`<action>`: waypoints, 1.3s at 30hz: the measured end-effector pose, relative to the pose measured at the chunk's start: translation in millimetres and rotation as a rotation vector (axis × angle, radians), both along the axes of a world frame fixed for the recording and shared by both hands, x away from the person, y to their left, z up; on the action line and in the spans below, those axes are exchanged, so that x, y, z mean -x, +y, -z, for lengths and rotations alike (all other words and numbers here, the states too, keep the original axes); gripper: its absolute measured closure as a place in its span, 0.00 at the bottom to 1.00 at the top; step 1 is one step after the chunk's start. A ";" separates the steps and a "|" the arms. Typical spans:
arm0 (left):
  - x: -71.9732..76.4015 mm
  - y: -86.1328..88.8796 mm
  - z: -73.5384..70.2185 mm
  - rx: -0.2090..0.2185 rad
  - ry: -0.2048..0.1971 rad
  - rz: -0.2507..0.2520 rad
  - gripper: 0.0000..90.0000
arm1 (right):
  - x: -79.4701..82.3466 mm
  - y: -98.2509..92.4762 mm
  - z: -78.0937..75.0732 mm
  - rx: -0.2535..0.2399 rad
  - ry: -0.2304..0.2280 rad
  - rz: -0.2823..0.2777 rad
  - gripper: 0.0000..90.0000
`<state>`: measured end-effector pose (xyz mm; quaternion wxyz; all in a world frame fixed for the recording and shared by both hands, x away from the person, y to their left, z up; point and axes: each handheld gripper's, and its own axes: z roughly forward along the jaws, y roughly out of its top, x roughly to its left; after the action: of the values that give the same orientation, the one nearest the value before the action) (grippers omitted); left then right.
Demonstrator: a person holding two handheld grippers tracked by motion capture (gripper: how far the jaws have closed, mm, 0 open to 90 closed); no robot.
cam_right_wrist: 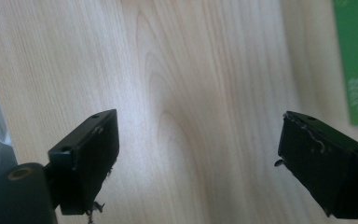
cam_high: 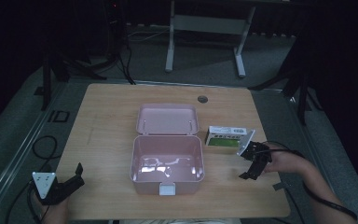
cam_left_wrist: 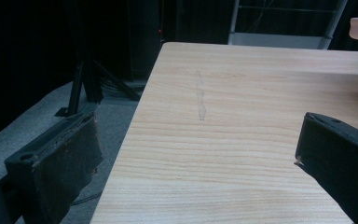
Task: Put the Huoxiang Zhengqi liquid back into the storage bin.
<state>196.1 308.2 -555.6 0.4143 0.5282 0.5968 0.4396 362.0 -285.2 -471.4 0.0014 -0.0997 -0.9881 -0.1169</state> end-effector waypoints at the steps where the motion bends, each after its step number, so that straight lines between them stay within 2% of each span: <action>1: 0.0 0.0 0.0 0.000 0.000 0.000 0.00 | -1.0 1.8 -2.2 -0.001 -0.001 -0.005 0.13; 6: 0.0 -0.1 0.1 0.000 0.001 0.003 0.00 | -6.3 8.9 -11.7 -0.007 -0.011 -0.025 0.13; 9: 0.1 0.0 0.1 -0.001 0.000 0.003 0.00 | -9.1 11.7 -18.2 0.001 -0.052 -0.066 0.13; 13: 0.1 0.1 0.1 0.001 0.000 0.005 0.00 | -16.4 13.0 -28.1 -0.012 -0.065 -0.067 0.14; 22: 0.1 0.1 0.4 -0.001 0.000 0.007 0.00 | -38.6 15.2 -45.7 -0.012 -0.144 -0.093 0.18; 26: -0.2 -0.2 0.6 -0.005 0.002 0.008 0.00 | -45.2 17.6 -51.5 -0.011 -0.162 -0.093 0.18; 27: -0.2 -0.3 0.6 -0.006 0.001 0.009 0.00 | -51.7 20.0 -54.4 -0.014 -0.162 -0.092 0.20; 31: -0.1 0.0 0.8 -0.004 0.001 0.010 0.00 | -60.2 23.0 -56.2 -0.013 -0.154 -0.094 0.23; 39: 0.4 0.0 1.0 -0.007 0.002 0.015 0.00 | -85.0 32.1 -56.2 0.021 -0.146 -0.088 0.26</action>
<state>195.8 308.2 -556.6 0.4150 0.5346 0.5918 0.4379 447.1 -253.2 -415.2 -0.0667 -0.0472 -0.9902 -0.1135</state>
